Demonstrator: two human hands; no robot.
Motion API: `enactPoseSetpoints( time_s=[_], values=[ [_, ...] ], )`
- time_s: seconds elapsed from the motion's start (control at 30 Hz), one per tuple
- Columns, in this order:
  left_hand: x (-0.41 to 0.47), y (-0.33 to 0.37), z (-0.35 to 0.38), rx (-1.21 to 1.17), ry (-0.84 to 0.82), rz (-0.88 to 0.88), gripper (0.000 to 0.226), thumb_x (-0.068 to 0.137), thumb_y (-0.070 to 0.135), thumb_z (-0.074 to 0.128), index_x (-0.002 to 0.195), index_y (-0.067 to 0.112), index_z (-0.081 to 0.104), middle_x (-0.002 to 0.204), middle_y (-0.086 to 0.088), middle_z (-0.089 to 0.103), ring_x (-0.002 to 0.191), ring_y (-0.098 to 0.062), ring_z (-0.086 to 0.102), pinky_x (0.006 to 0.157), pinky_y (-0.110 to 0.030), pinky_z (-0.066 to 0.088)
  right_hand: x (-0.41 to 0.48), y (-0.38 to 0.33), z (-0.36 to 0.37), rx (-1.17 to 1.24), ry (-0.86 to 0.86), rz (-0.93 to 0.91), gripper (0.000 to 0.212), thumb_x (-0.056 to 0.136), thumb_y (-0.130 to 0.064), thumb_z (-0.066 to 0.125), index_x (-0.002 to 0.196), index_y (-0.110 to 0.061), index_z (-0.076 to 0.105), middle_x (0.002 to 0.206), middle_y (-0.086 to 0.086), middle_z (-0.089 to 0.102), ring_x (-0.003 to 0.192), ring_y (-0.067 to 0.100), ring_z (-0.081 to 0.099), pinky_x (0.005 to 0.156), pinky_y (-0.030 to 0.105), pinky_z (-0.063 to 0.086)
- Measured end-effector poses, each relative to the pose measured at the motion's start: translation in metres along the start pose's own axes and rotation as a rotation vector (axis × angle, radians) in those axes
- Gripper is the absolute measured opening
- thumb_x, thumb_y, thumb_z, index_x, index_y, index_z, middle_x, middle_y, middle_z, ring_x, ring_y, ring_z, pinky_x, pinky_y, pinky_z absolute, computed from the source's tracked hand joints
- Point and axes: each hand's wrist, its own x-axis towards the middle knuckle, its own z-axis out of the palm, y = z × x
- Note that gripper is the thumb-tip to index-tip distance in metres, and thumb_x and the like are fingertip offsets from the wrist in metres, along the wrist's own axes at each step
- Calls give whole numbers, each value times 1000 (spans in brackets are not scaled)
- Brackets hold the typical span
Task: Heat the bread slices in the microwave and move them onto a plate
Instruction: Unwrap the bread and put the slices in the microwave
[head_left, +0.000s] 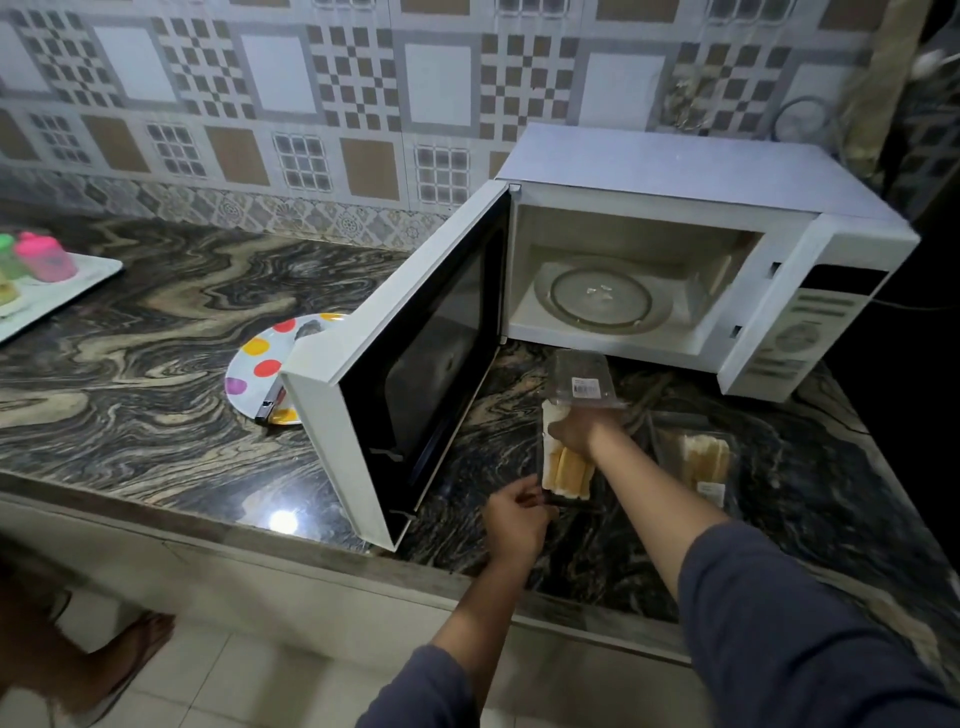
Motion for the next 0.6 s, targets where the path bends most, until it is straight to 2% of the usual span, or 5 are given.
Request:
enactPoseSetpoints(
  time_s=[0.07,0.17,0.23,0.4,0.6],
  values=[
    [-1,1,5,-31,20,-2,50,71,-18,65,120,-8,56,97,-21,67,71,-9,55,62,-7,45,-4,0,-8,21,56,-18,52,90,-26,56,136,-6,40,140,17,43,124,31,45,99,31,40],
    [-1,4,10,-27,22,0,50,73,-14,67,121,-8,55,104,-21,67,84,-16,57,72,-18,48,-14,3,-18,125,78,-26,51,80,-19,69,126,-8,50,127,15,54,113,31,54,85,31,46],
    [-1,6,11,2,13,26,49,74,-9,69,121,-8,57,107,-21,67,89,-17,59,82,-28,49,-24,7,-24,127,71,-16,48,79,-19,70,122,-6,55,122,15,58,109,31,57,79,29,45],
    [-2,7,9,47,21,31,43,76,-3,70,118,-2,60,109,-18,68,104,-29,64,93,-38,51,-49,33,-37,135,103,-8,45,78,-23,67,121,-13,58,120,11,60,105,27,58,82,29,50],
    [-10,16,7,109,-31,100,44,75,-4,71,118,-6,59,107,-19,67,97,-24,63,83,-26,47,-79,68,-64,206,229,25,44,71,-19,72,114,-16,62,119,9,60,90,19,54,72,26,43]
  ],
)
